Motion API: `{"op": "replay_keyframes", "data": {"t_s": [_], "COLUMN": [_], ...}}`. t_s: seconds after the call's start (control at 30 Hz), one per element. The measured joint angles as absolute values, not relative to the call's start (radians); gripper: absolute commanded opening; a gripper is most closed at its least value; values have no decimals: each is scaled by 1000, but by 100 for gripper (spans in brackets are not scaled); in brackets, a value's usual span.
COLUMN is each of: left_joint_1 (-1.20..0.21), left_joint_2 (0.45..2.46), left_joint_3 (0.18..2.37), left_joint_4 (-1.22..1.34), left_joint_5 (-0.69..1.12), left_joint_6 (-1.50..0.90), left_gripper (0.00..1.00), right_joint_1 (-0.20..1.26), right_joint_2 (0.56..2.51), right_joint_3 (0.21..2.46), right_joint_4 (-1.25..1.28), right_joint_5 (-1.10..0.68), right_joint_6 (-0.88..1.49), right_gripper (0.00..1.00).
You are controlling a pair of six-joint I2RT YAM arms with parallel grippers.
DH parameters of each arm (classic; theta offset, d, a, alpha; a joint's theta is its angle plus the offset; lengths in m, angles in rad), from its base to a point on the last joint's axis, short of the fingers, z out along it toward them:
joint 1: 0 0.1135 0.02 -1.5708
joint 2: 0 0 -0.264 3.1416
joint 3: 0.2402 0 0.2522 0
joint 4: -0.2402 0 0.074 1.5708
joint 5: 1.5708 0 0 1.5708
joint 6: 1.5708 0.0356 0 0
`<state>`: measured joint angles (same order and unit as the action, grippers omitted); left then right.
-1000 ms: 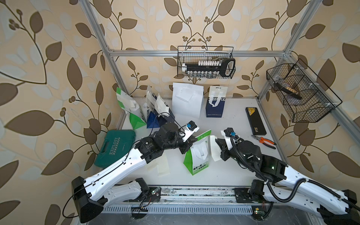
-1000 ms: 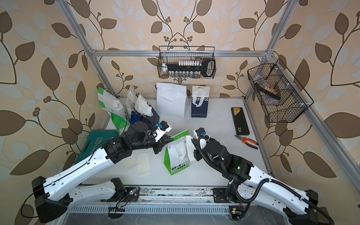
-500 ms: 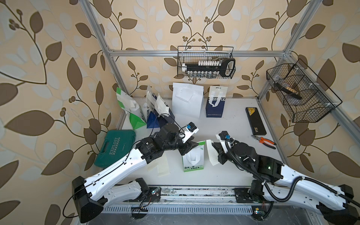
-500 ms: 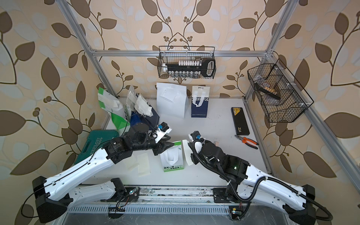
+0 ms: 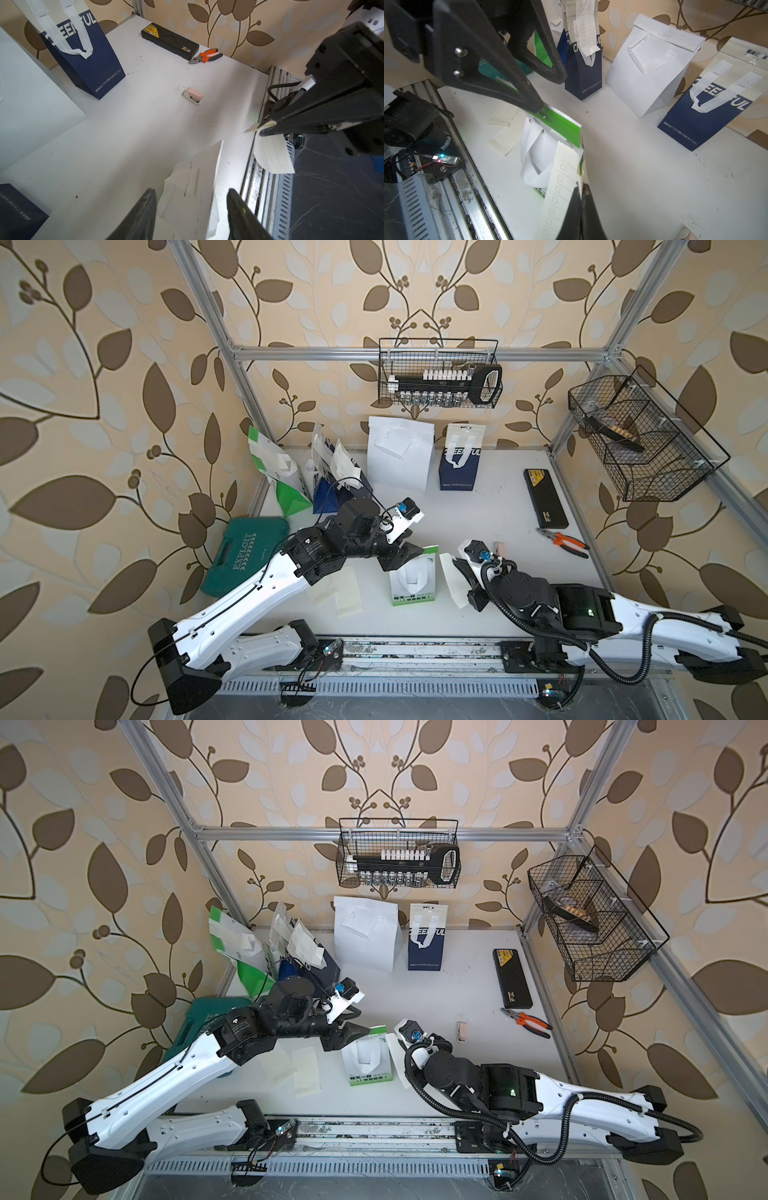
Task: Staple the receipts to the bags
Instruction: Hold the receipt from the takeout bag.
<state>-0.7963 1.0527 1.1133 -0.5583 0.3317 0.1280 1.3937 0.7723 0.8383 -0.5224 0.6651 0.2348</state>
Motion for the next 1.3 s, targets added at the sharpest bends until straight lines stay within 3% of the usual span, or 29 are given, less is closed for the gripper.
{"op": "replay_keyframes", "data": {"t_s": [0.57,1.3], "left_joint_1": [-713,-712], "left_joint_2": [1001,1026], "left_joint_3": [1132,1124], "left_joint_4": [-682,-693], "left_joint_5": [458,464], "left_joint_6": [133,157], "left_gripper": [56,44], "right_joint_1": [1423,1381], "right_joint_2": [1063,1130], "right_joint_3": [952,984], "right_joint_4": [-418,-332], "right_joint_5": [673,685], "right_joint_6": [214,262], "right_gripper": [0,0]}}
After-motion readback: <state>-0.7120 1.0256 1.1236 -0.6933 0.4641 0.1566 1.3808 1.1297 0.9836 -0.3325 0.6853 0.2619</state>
